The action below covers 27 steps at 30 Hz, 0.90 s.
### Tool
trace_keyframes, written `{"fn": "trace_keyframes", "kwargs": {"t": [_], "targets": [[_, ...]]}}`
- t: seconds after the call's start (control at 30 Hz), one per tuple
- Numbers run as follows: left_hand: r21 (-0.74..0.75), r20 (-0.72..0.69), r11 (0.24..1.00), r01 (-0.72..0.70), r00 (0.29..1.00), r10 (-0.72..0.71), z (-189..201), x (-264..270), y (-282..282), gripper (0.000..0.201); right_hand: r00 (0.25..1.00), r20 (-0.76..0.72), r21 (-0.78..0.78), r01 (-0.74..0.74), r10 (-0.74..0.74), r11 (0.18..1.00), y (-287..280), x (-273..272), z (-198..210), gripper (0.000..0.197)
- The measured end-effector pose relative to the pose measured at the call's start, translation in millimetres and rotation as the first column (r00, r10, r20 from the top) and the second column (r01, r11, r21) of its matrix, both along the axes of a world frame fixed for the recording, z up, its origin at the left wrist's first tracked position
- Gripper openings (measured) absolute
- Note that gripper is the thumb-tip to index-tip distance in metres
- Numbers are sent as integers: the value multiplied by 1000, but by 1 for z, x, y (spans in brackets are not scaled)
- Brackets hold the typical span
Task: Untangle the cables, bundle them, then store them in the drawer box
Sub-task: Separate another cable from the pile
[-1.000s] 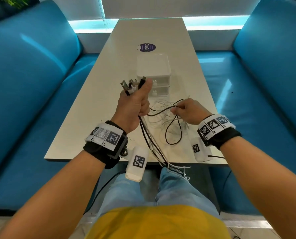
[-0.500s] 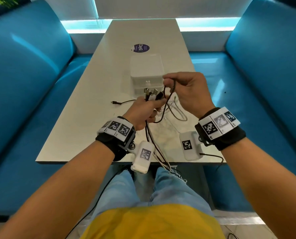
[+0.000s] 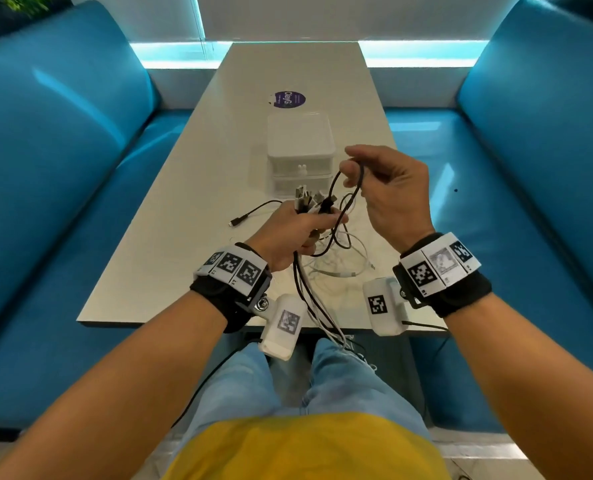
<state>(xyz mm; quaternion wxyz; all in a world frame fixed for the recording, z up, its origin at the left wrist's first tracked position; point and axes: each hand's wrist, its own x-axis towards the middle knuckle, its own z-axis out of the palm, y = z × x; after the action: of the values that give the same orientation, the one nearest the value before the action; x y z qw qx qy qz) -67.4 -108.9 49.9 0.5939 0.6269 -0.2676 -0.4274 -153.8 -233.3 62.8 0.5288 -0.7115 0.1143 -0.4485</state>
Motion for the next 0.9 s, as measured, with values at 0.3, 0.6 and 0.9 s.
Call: {"fn": "trace_keyframes", "kwargs": {"t": [0.3, 0.6, 0.9], "targets": [[-203, -63, 941, -269, 963, 262, -8, 2, 0, 4, 613, -756, -4, -352, 228, 936, -9, -14, -44, 24], [-150, -54, 982, -118, 992, 111, -15, 21, 2, 38, 754, -657, -223, -173, -17, 959, -38, -2, -43, 27], [-143, 210, 979, -143, 963, 171, -13, 3, -23, 31, 947, -295, -50, -152, 131, 987, -19, -2, 5, 25]]}}
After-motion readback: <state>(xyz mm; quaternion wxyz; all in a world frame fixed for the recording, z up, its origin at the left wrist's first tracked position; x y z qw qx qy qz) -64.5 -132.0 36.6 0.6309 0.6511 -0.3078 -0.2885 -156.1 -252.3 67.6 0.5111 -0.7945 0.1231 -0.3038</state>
